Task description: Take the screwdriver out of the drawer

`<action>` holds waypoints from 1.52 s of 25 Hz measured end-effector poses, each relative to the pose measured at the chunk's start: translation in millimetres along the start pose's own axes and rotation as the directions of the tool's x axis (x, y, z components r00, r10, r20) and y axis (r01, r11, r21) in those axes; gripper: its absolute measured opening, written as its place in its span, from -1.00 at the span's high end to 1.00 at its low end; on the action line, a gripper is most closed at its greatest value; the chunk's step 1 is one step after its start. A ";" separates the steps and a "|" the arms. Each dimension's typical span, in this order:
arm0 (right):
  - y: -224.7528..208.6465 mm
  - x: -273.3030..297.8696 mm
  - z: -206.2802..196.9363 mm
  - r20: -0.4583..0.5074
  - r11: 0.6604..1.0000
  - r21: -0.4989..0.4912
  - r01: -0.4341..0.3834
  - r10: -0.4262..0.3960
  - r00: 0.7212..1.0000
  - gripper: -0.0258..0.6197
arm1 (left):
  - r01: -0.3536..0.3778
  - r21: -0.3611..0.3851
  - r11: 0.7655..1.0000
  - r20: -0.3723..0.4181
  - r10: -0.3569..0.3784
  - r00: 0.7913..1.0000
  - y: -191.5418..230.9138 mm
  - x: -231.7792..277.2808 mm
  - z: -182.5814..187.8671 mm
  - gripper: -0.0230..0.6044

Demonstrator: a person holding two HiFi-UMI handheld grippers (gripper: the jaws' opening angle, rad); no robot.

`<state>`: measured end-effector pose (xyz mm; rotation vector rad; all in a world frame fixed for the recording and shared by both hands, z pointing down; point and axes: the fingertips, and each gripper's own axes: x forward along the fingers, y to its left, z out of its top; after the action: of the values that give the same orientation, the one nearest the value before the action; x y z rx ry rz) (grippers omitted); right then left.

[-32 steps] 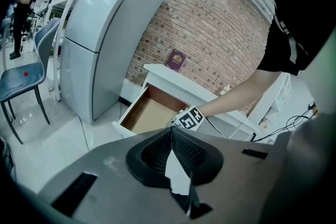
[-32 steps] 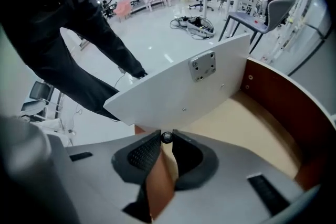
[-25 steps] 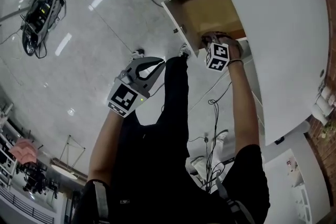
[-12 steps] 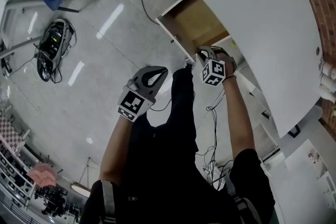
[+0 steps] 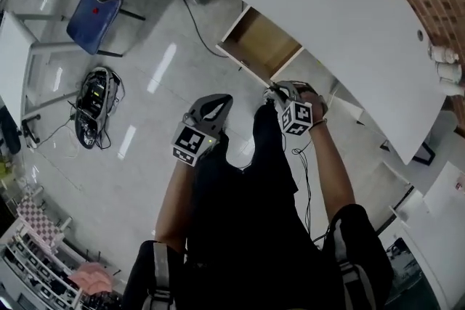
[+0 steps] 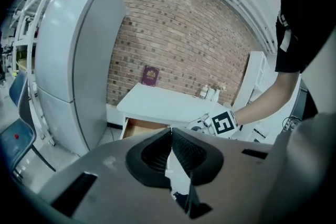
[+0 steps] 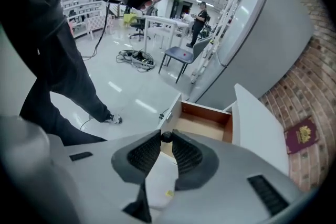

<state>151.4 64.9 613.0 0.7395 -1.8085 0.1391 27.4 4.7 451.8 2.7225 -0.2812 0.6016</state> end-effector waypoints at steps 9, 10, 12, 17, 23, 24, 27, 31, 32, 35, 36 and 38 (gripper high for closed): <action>7.1 -81.1 48.3 0.074 0.972 0.174 0.160 -0.175 0.982 0.54 | 0.035 0.056 0.998 0.008 -0.036 0.999 -14.1 -37.8 13.6 0.87; 7.3 -90.8 53.9 0.089 0.962 0.211 0.175 -0.197 0.976 0.54 | 0.045 0.061 0.997 0.012 -0.045 0.999 -17.3 -40.0 14.9 0.87; 7.7 -112.3 63.9 0.119 0.937 0.284 0.205 -0.247 0.962 0.54 | 0.064 0.067 0.996 0.023 -0.066 0.998 -25.2 -43.8 16.9 0.87; 10.6 -153.8 80.0 0.153 0.868 0.410 0.281 -0.369 0.917 0.54 | 0.107 0.064 0.992 0.045 -0.110 0.993 -34.9 -53.0 15.9 0.87; 19.1 -185.2 95.1 0.180 0.802 0.510 0.309 -0.451 0.874 0.54 | 0.172 0.115 0.978 0.040 -0.178 0.983 -39.6 -67.0 21.2 0.87; 23.5 -193.7 97.5 0.188 0.785 0.536 0.310 -0.469 0.863 0.54 | 0.183 0.127 0.975 0.041 -0.189 0.981 -43.2 -70.7 23.4 0.87; 36.3 -211.9 107.0 0.208 0.737 0.598 0.313 -0.521 0.828 0.54 | 0.215 0.158 0.964 0.052 -0.225 0.973 -47.2 -79.8 27.0 0.87; 58.3 -230.6 118.3 0.219 0.698 0.641 0.320 -0.566 0.795 0.54 | 0.253 0.160 0.954 0.055 -0.264 0.963 -57.8 -94.5 26.8 0.87; 61.7 -235.0 119.9 0.216 0.684 0.653 0.325 -0.579 0.786 0.54 | 0.267 0.165 0.950 0.053 -0.278 0.959 -60.9 -96.2 28.2 0.87; 73.9 -242.9 127.7 0.210 0.655 0.677 0.336 -0.609 0.765 0.54 | 0.306 0.183 0.934 0.038 -0.318 0.947 -68.5 -101.9 24.1 0.87; 79.5 -243.9 131.1 0.208 0.650 0.680 0.339 -0.615 0.761 0.54 | 0.316 0.188 0.930 0.032 -0.327 0.944 -70.3 -104.5 20.2 0.87; 91.7 -245.7 137.7 0.204 0.640 0.688 0.343 -0.623 0.755 0.54 | 0.333 0.192 0.923 0.023 -0.343 0.939 -74.2 -110.3 12.4 0.87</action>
<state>33.4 179.3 366.5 1.8596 -1.8887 0.2154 -46.8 81.7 371.9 2.8723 0.2438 0.4719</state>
